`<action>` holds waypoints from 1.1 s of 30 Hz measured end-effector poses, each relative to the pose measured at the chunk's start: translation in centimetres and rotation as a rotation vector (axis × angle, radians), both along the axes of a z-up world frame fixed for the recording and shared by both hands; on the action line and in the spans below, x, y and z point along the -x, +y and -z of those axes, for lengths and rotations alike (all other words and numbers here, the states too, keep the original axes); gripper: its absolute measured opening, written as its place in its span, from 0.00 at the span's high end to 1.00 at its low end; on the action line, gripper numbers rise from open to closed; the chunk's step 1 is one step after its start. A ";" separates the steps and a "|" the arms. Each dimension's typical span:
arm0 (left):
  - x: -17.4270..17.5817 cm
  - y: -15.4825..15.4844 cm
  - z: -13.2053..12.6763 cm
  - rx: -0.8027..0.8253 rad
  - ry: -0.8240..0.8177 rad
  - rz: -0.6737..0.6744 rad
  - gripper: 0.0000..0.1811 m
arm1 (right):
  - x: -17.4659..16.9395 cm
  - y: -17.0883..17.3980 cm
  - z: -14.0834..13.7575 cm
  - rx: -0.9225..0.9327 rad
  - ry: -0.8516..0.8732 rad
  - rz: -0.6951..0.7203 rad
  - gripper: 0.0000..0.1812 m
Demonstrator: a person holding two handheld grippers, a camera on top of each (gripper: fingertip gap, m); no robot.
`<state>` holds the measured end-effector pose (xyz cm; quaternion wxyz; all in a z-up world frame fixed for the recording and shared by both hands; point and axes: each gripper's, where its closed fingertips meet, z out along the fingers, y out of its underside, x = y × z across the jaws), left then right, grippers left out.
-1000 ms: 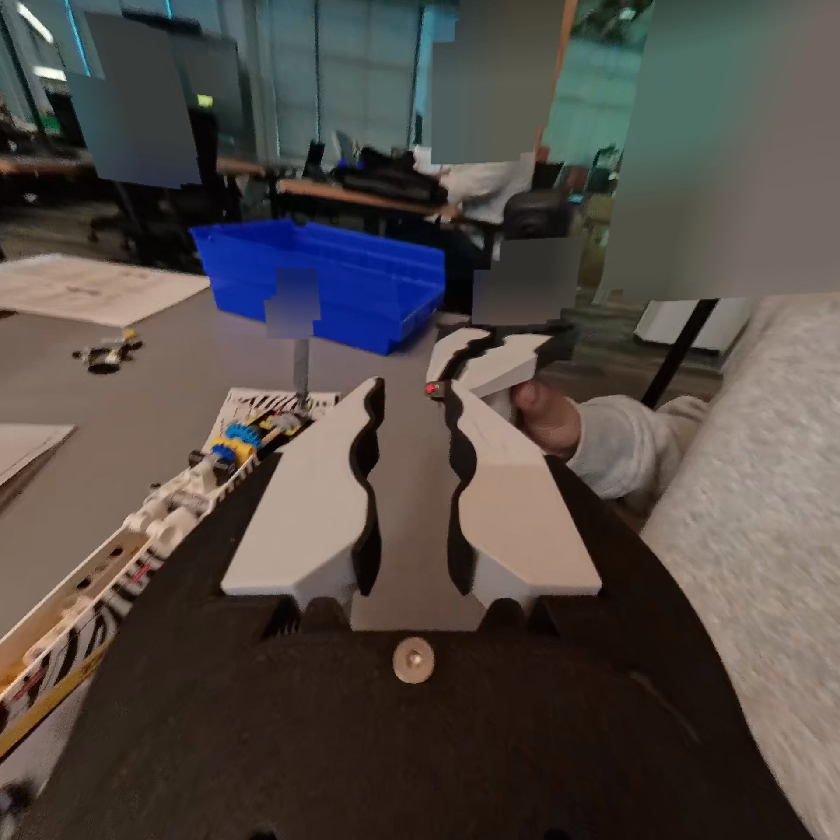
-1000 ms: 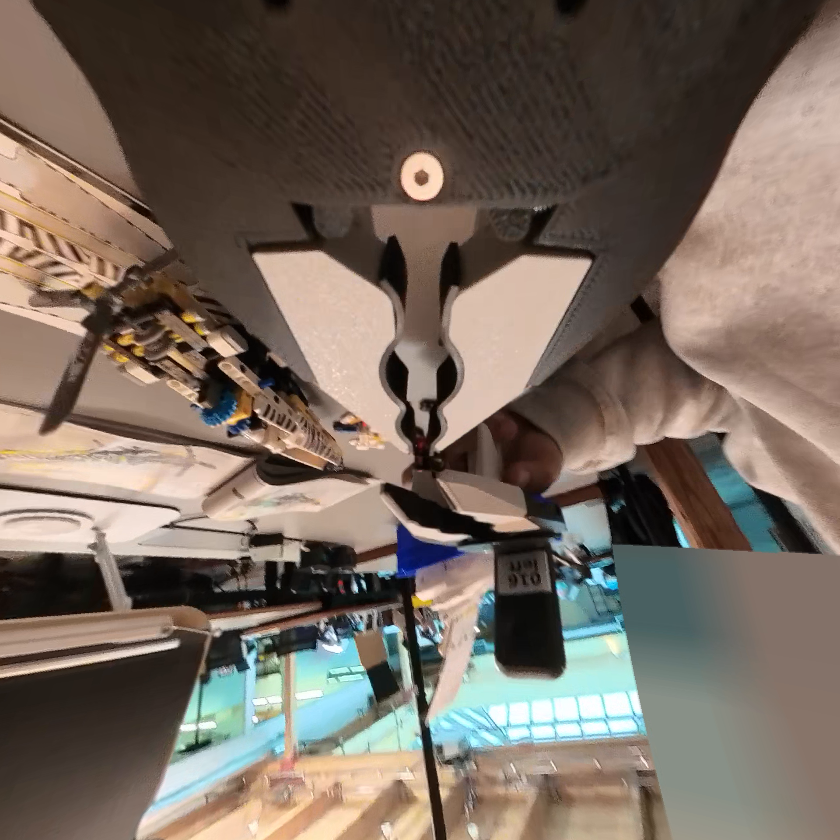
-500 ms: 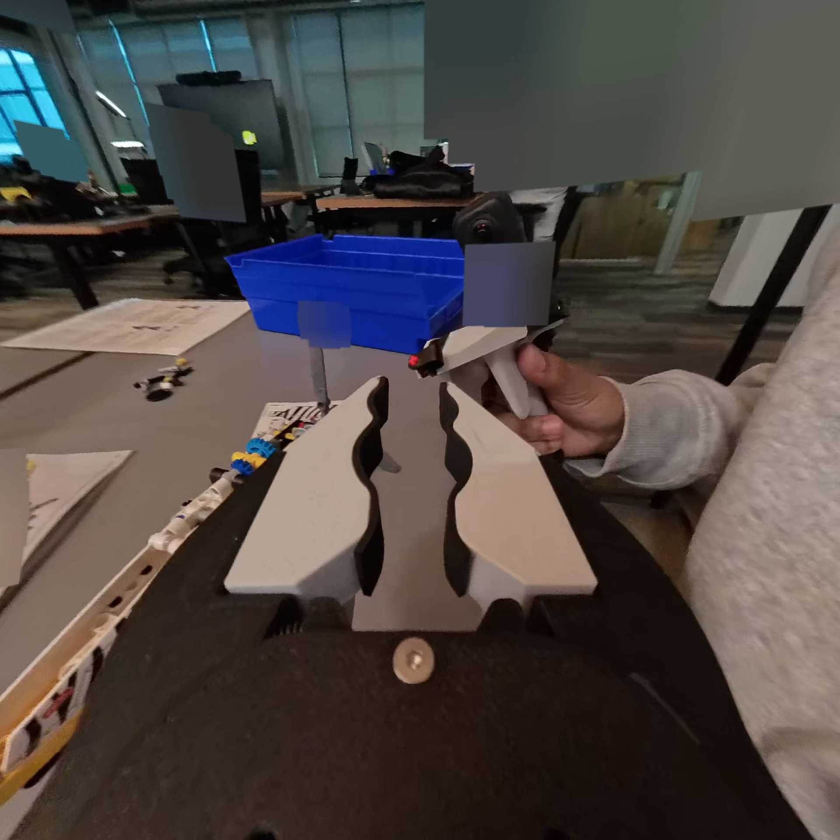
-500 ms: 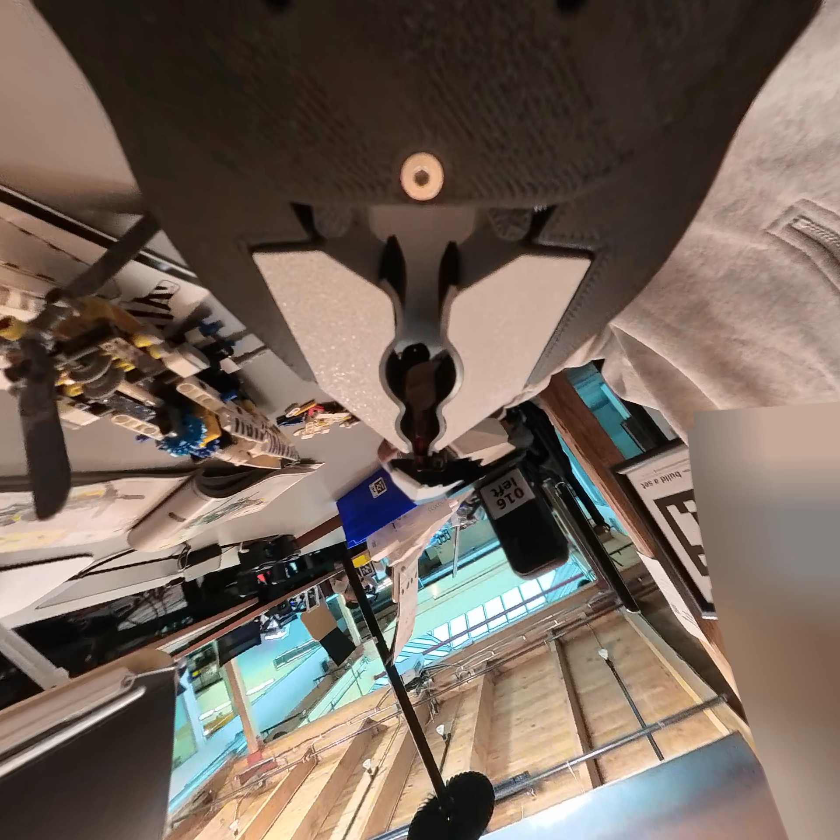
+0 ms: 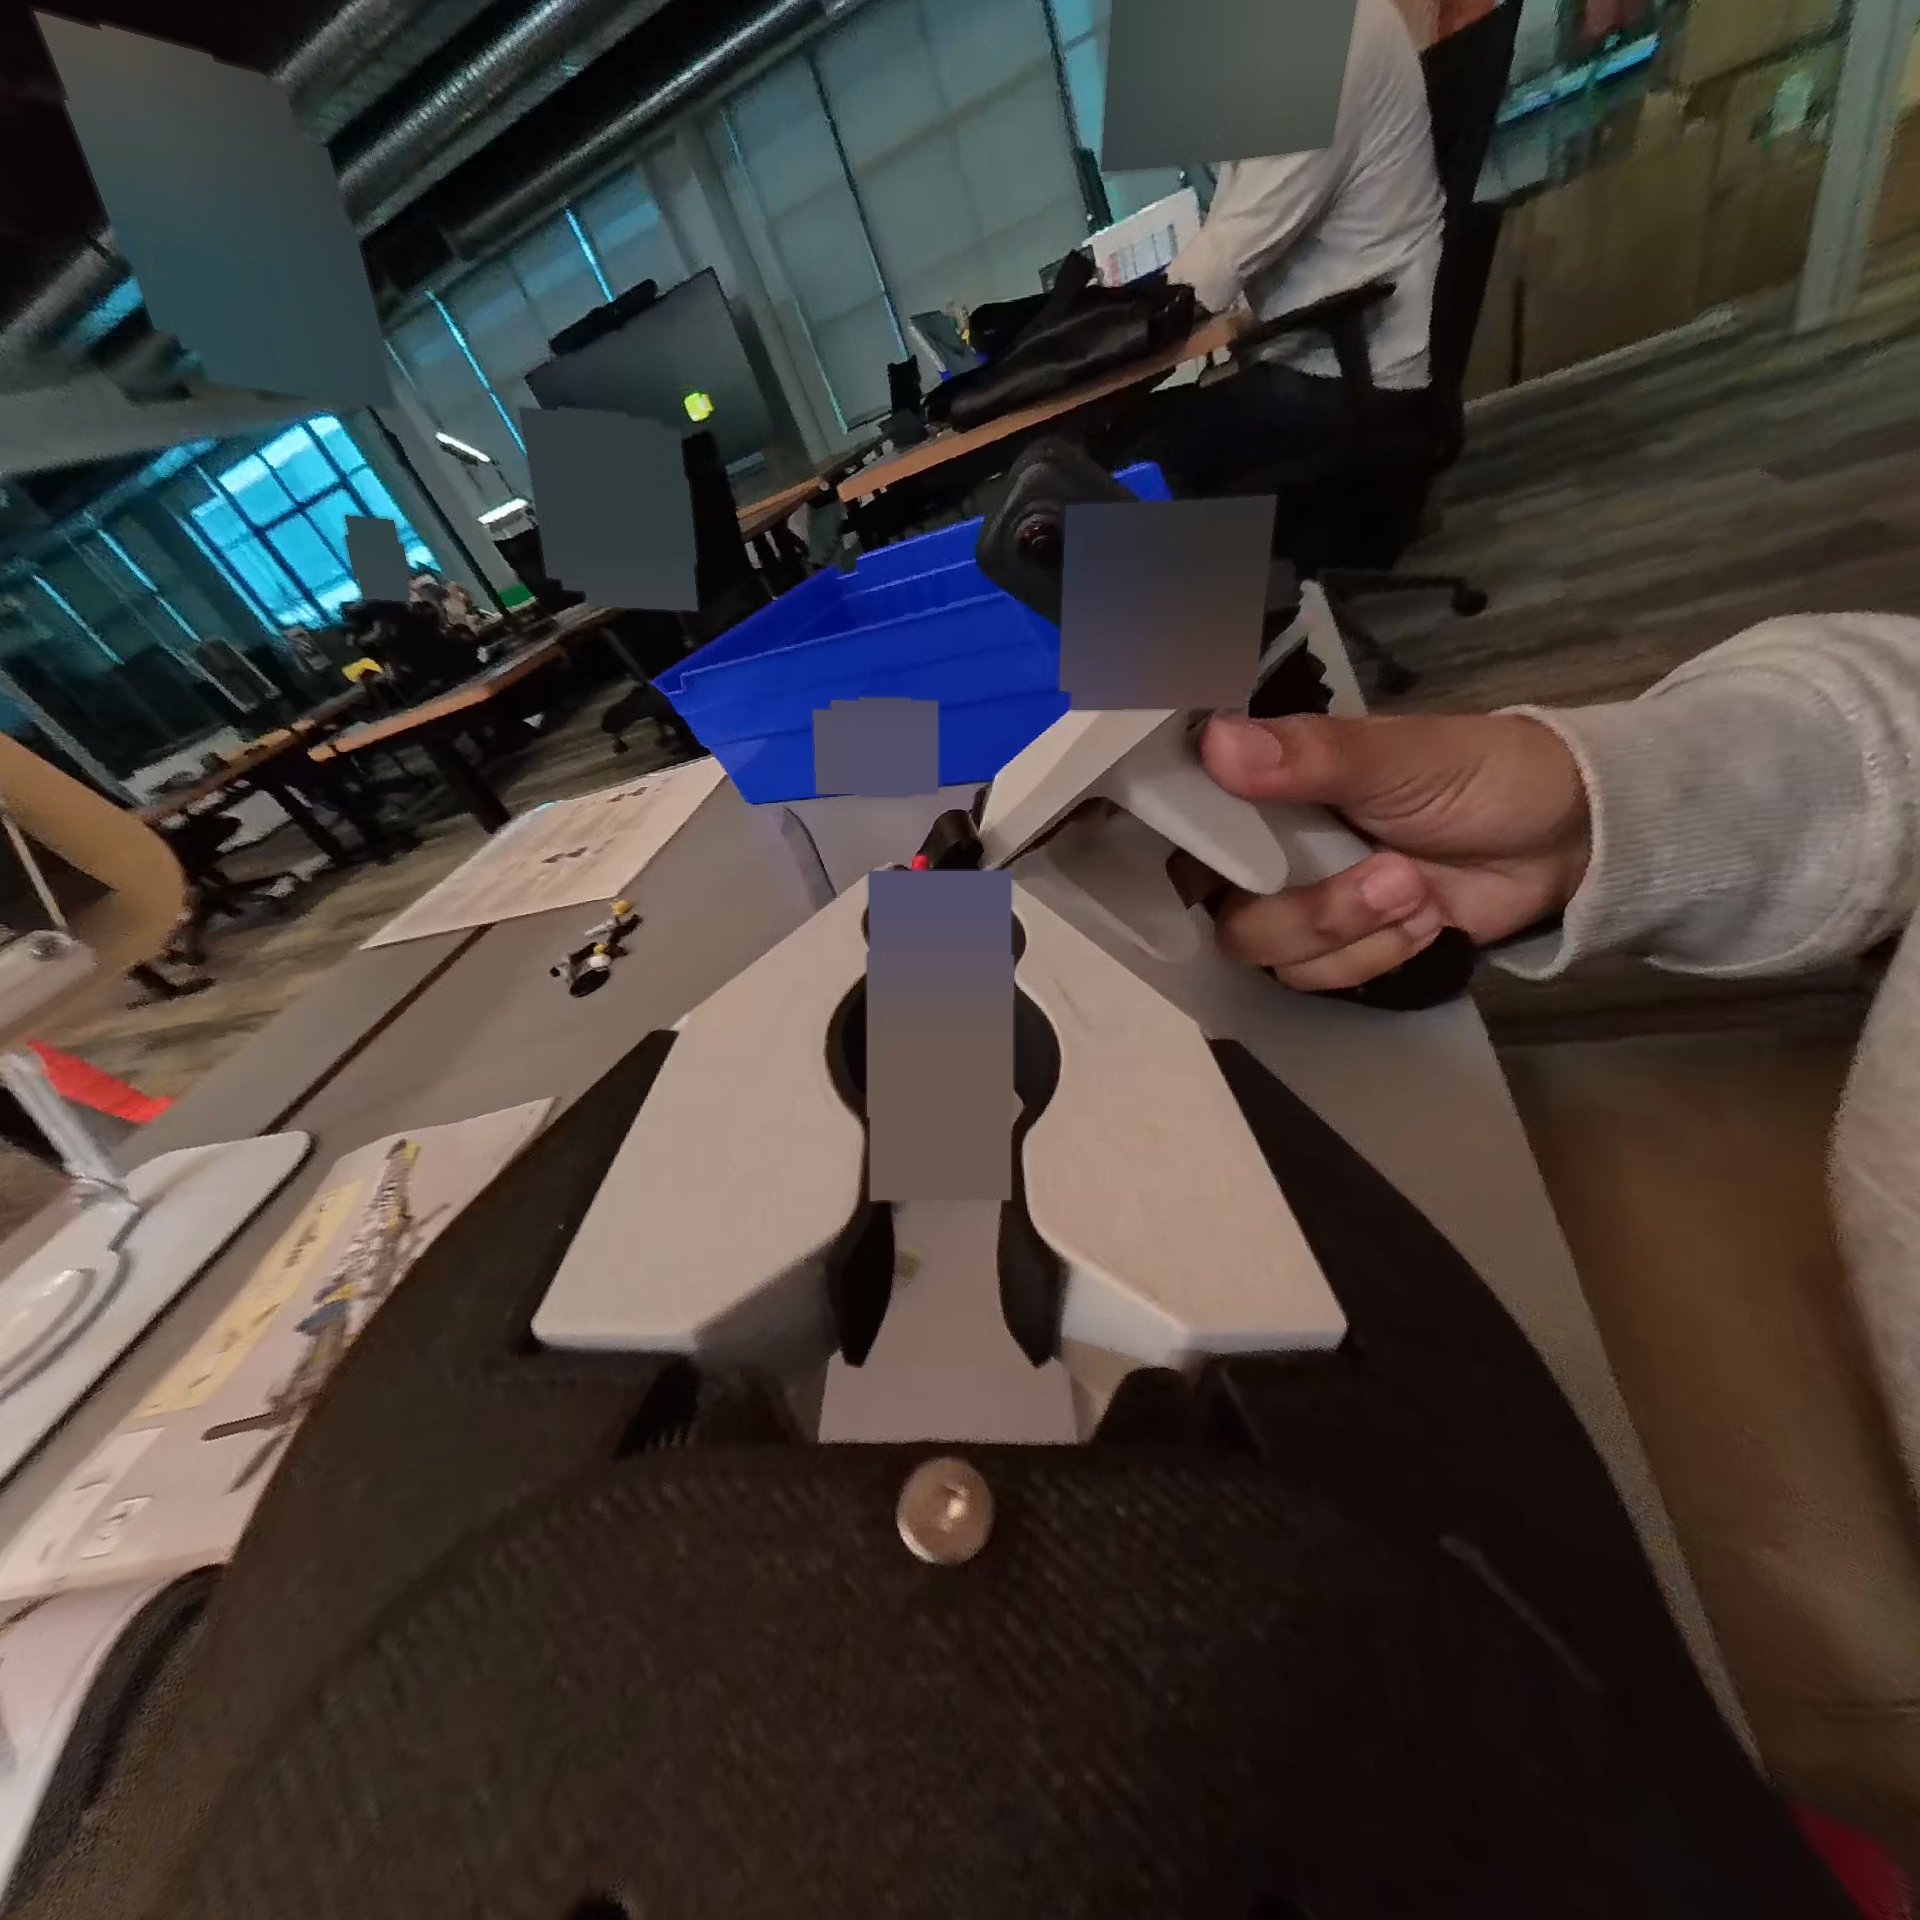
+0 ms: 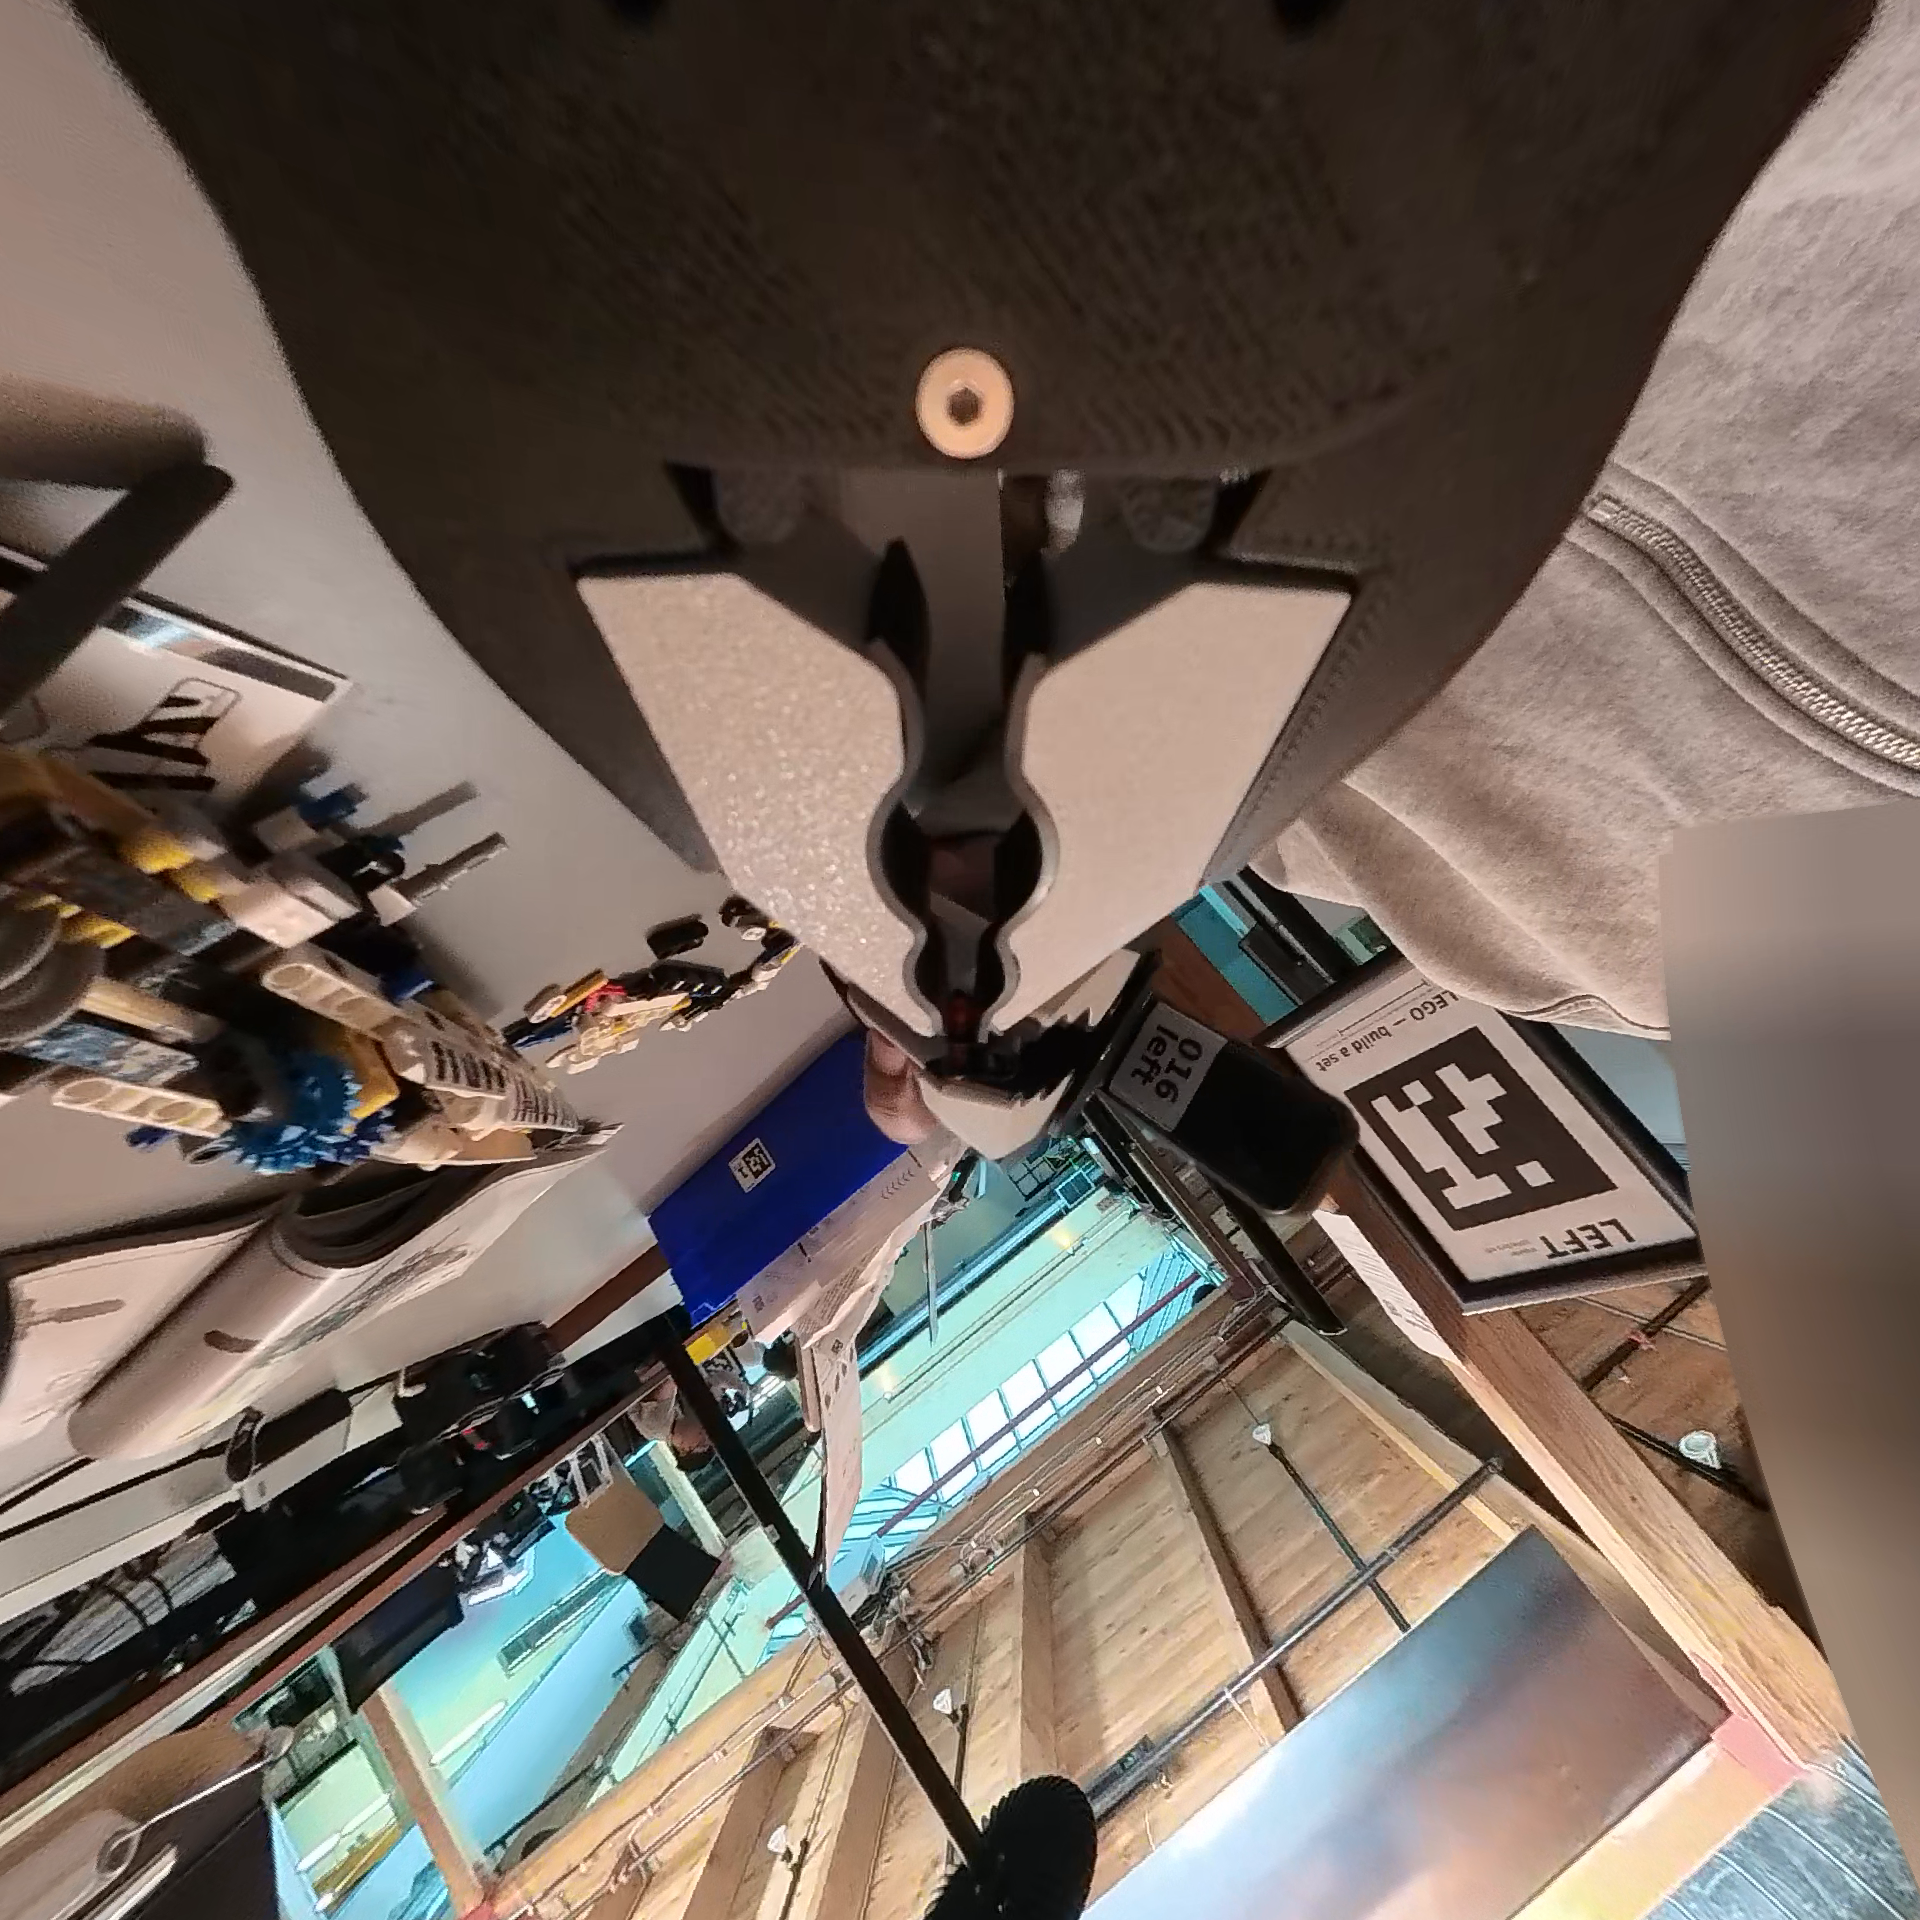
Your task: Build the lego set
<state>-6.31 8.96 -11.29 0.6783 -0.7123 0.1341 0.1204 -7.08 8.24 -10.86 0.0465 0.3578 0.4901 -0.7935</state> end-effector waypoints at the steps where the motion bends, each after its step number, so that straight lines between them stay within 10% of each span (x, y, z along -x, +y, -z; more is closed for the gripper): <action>1: 0.1 0.0 0.1 0.002 0.036 -0.016 0.94 | 0.0 0.0 0.0 0.003 -0.006 -0.003 0.99; 33: 0.6 -0.1 0.8 0.052 0.058 -0.066 0.98 | 0.5 -0.2 1.1 0.006 -0.102 -0.034 0.99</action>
